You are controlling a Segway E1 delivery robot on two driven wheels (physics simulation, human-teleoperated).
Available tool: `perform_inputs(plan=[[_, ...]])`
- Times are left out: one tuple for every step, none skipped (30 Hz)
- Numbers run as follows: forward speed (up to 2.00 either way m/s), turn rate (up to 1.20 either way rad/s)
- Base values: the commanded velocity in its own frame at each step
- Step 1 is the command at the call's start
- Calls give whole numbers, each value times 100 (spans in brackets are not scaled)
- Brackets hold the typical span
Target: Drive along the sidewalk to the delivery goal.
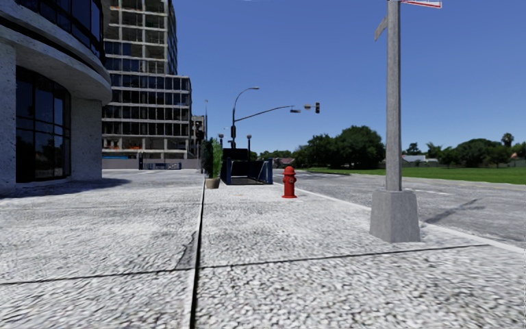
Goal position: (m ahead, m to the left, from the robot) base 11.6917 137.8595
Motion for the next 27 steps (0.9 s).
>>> perform_inputs(plan=[[0,97],[0,96],[0,96],[0,96],[0,96],[0,0],[0,0],[0,0],[0,0],[46,0],[46,0],[171,0],[200,0],[200,0],[200,0],[200,0],[200,0],[200,0],[200,0],[200,0],[200,0],[200,0],[200,0],[200,0],[200,0],[200,0],[200,44]])
